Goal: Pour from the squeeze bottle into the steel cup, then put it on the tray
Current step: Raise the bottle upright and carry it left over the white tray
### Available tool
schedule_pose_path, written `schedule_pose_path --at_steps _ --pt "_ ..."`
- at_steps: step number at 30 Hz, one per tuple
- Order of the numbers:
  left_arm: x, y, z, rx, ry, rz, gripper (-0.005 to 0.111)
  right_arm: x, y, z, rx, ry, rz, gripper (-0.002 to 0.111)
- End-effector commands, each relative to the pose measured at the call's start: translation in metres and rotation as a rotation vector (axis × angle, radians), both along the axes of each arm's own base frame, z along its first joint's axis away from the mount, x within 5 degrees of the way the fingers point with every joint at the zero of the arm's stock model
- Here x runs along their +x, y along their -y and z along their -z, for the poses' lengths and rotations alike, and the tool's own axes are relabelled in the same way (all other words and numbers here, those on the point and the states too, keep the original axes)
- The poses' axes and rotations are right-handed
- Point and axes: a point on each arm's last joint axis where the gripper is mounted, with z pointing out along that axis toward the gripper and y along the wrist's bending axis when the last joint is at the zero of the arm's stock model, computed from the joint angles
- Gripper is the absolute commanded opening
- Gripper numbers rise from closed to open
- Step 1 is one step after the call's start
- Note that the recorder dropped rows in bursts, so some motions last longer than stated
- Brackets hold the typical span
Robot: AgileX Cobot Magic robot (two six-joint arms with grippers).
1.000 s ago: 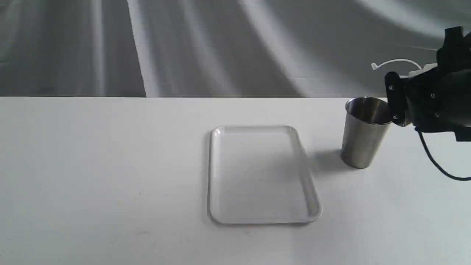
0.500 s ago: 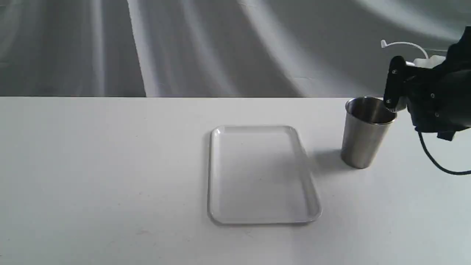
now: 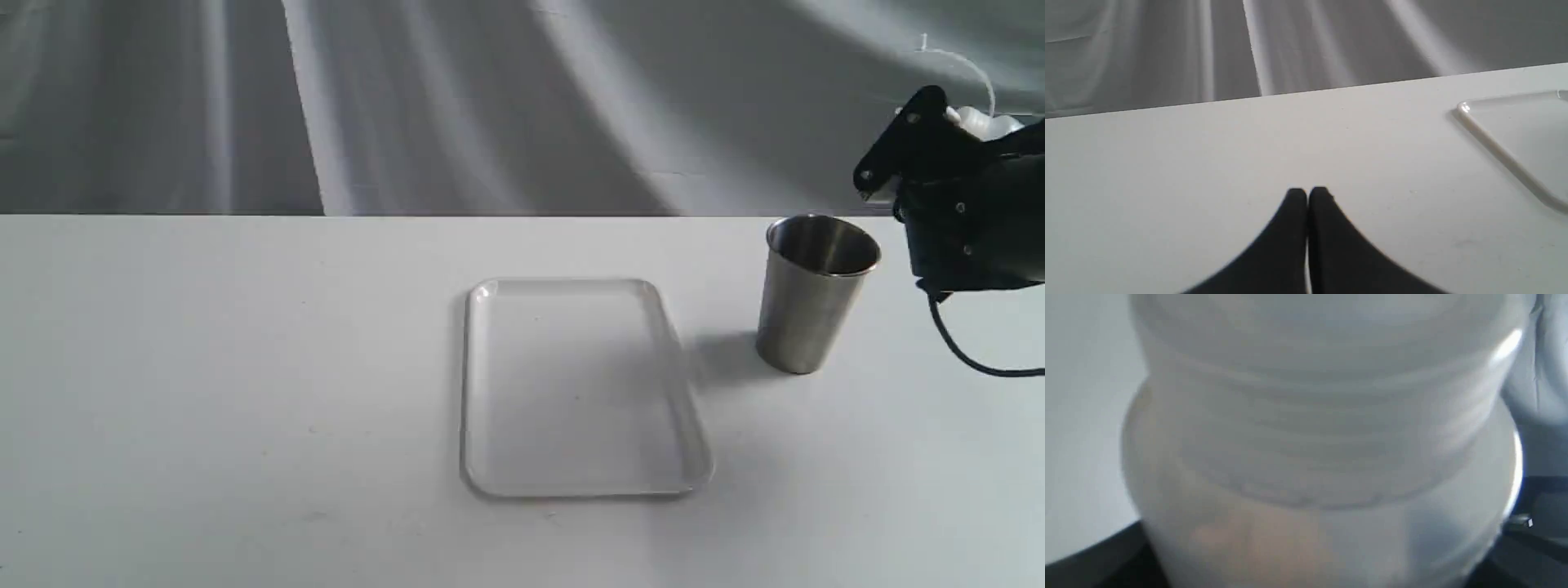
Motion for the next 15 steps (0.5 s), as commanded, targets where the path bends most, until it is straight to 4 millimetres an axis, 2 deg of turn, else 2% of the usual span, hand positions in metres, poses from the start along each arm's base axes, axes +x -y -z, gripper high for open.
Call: schedule_pose_path --at_steps 1,11,15 --pt "0.000 0.000 0.001 -0.006 0.005 0.005 0.000 0.000 -0.001 -0.007 0.059 0.106 0.037 0.017" --pt "0.000 0.000 0.001 -0.006 0.005 0.005 0.000 0.002 -0.010 -0.004 0.252 0.163 0.015 0.017" --pt "0.000 0.000 0.001 -0.002 0.005 0.006 0.000 -0.002 -0.019 -0.025 0.362 0.223 -0.050 0.017"
